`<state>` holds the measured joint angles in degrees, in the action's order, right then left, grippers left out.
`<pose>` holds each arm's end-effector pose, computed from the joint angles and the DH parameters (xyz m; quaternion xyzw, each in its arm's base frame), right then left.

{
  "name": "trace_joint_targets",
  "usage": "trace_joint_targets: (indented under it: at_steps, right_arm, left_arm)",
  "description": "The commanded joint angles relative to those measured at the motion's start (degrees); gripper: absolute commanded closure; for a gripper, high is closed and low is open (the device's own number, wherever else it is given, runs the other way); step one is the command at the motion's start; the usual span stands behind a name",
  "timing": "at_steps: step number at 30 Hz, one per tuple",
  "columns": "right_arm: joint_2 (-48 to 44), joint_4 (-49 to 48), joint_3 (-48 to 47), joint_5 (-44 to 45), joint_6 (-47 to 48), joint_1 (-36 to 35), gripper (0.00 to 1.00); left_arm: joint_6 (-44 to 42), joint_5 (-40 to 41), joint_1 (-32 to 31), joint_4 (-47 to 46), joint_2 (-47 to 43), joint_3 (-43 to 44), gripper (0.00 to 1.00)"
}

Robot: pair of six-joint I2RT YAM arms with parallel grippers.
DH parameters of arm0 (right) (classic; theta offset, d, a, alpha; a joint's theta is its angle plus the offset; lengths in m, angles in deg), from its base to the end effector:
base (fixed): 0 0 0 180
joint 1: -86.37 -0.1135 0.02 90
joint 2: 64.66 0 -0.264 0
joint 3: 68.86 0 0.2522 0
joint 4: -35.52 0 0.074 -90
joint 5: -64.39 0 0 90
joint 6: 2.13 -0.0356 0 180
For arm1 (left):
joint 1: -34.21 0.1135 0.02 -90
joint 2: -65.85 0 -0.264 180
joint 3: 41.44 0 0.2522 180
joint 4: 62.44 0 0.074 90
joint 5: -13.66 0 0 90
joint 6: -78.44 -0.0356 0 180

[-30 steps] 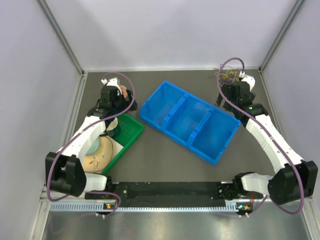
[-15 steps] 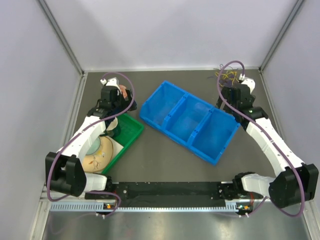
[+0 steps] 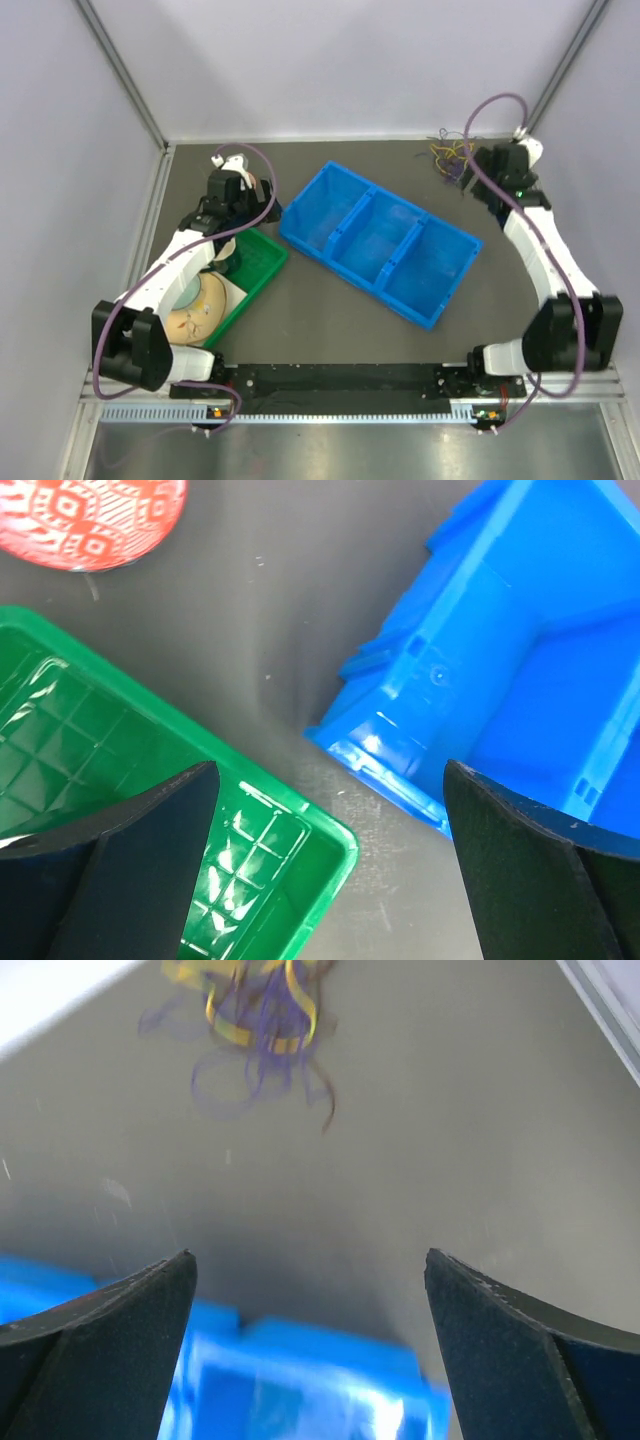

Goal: Untangle the cables

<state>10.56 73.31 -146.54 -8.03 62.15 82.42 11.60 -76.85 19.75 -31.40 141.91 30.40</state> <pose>0.2927 0.0094 0.3172 0.2347 0.8489 -0.0150 0.4734 0.2879 -0.0746 0.2879 -0.0653 0.8856 -0.1520 0.4339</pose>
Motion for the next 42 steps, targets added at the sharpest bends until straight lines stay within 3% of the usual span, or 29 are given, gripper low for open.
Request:
trace_joint_targets:
  at_steps: [1,7,13,16,22,23,25,26,27,34,42]
  right_arm:
    - [10.71,-3.03,-12.5,-12.3,-3.73,7.37,0.08]
    - [27.07,-1.27,-26.84,-15.21,-7.59,9.92,0.21]
    - [40.76,-0.74,-38.8,-16.53,-9.97,9.92,0.22]
    - [45.17,-0.39,-41.98,-16.18,-10.67,9.92,0.29]
    - [49.49,0.05,-44.79,-16.0,-9.71,9.92,0.33]
    - [50.19,0.05,-45.06,-16.18,-9.53,9.92,0.42]
    - [50.55,-0.04,-45.41,-16.96,-9.53,9.92,0.64]
    - [49.94,-0.04,-45.33,-17.06,-9.96,9.83,0.91]
    - [49.5,-0.12,-45.33,-17.32,-10.14,9.75,1.0]
    - [37.56,-4.94,-41.12,-23.72,-11.02,9.57,1.0]
    - [23.93,-11.11,-39.96,-29.54,-14.19,9.31,1.0]
  left_arm:
    - [-0.57,-0.02,-0.48,-1.02,0.68,2.74,0.01]
    - [-0.31,-0.01,-0.66,-0.76,1.47,2.82,0.01]
    - [0.13,-0.63,-0.92,-3.56,2.17,2.03,0.01]
    - [0.4,-1.07,-1.01,-3.74,3.22,2.64,0.01]
    - [0.31,-1.68,-1.27,-3.39,3.84,3.44,0.01]
    - [0.31,-1.68,-1.27,-3.39,3.84,3.44,0.01]
    - [0.31,-1.77,-1.36,-3.57,3.84,3.7,0.01]
    - [0.4,-1.77,-1.36,-3.57,3.84,3.79,0.01]
    - [0.57,-2.21,-1.36,-3.65,3.93,4.05,0.01]
    - [3.03,-5.01,-1.45,-7.07,4.1,1.77,0.01]
    - [3.39,-7.22,-1.54,-7.96,6.65,5.54,0.01]
